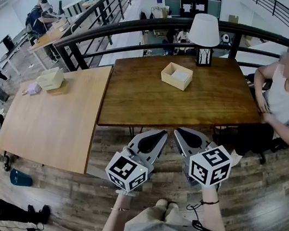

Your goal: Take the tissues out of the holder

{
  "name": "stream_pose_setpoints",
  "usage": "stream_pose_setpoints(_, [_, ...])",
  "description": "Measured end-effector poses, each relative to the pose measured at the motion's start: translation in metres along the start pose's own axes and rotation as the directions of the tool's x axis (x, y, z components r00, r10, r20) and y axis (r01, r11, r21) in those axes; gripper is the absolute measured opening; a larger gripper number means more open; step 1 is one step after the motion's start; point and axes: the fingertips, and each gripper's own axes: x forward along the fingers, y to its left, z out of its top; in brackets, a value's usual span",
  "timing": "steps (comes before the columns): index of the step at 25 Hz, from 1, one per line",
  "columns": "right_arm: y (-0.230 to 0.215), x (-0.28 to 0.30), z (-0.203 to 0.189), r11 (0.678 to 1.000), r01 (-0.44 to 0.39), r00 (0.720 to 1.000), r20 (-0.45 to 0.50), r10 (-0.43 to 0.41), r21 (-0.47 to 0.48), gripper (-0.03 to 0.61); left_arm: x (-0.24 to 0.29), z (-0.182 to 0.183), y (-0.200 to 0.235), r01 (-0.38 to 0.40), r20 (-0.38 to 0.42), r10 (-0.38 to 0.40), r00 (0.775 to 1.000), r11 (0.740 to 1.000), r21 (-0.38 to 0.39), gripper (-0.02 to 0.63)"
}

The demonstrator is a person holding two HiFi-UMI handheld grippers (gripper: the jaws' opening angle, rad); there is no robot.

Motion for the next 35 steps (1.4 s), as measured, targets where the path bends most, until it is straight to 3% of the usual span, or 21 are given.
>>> stream_pose_setpoints(21, [0.001, -0.010, 0.002, 0.999, -0.042, 0.999, 0.007, 0.042, -0.004, 0.012, -0.001, 0.003, -0.008, -0.040, 0.003, 0.040, 0.999, 0.999, 0.022, 0.005])
stream_pose_setpoints(35, [0.005, -0.034, -0.010, 0.992, -0.127, 0.991, -0.026, 0.128, 0.024, 0.012, 0.001, 0.016, -0.023, -0.163, 0.015, 0.162, 0.987, 0.983, 0.080, 0.005])
